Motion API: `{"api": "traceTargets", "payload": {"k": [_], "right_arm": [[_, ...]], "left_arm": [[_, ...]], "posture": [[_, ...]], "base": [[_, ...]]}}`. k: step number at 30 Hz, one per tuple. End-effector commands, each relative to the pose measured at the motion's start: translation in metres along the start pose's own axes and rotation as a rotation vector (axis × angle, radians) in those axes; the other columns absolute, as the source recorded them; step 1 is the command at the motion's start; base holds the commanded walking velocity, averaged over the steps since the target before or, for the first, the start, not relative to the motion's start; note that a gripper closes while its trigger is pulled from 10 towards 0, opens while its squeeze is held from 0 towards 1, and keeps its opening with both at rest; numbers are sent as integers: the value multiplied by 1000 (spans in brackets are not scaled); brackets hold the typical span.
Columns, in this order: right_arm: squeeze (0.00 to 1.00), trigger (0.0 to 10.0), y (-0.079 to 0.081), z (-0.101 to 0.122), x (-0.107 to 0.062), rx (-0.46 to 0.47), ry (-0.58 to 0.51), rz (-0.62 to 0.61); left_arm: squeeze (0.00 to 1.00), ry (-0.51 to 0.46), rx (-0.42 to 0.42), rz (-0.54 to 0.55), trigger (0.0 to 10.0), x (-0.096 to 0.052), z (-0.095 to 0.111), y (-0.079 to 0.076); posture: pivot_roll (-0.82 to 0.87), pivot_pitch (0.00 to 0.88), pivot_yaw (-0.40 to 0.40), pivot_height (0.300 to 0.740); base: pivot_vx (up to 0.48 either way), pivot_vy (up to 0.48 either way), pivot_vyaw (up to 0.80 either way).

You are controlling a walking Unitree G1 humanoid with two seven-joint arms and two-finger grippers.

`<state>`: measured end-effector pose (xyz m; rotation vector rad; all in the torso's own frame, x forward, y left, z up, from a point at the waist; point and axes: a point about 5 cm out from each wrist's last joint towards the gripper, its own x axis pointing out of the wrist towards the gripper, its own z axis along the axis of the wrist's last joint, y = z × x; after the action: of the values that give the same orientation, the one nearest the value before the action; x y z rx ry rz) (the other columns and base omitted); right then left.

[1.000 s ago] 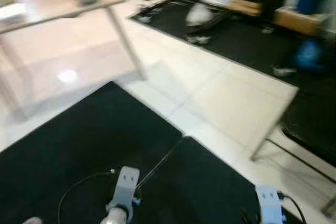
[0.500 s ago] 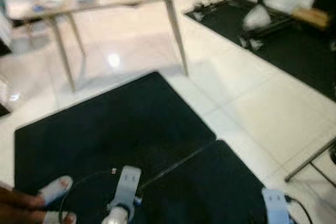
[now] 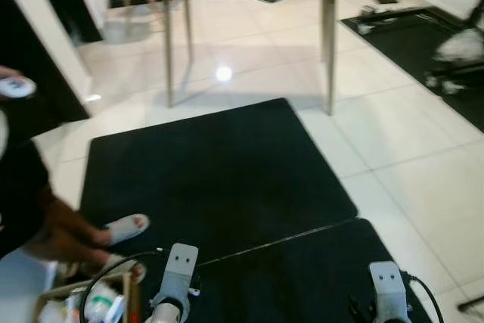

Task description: Restocking fridge

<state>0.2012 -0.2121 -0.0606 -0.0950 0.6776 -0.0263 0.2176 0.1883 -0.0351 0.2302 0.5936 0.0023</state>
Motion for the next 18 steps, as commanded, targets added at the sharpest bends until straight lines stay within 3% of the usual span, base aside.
{"api": "traceTargets", "payload": {"k": [1,6,18], "right_arm": [[51,10000,-2,-7,-3,0,27,-11],[8,10000,-2,-7,-3,17,20,-15],[8,10000,-3,-7,-3,19,15,-10]], "left_arm": [[0,32,-5,-1,10000,-2,-7,-2],[0,35,-10,1,10000,-1,-7,-2],[0,29,-8,6,10000,-1,-7,-2]], "posture": [[-122,156,10,717],[-121,156,9,717],[-123,155,6,717]], "base": [[0,0,0],[0,0,0],[0,0,0]]}}
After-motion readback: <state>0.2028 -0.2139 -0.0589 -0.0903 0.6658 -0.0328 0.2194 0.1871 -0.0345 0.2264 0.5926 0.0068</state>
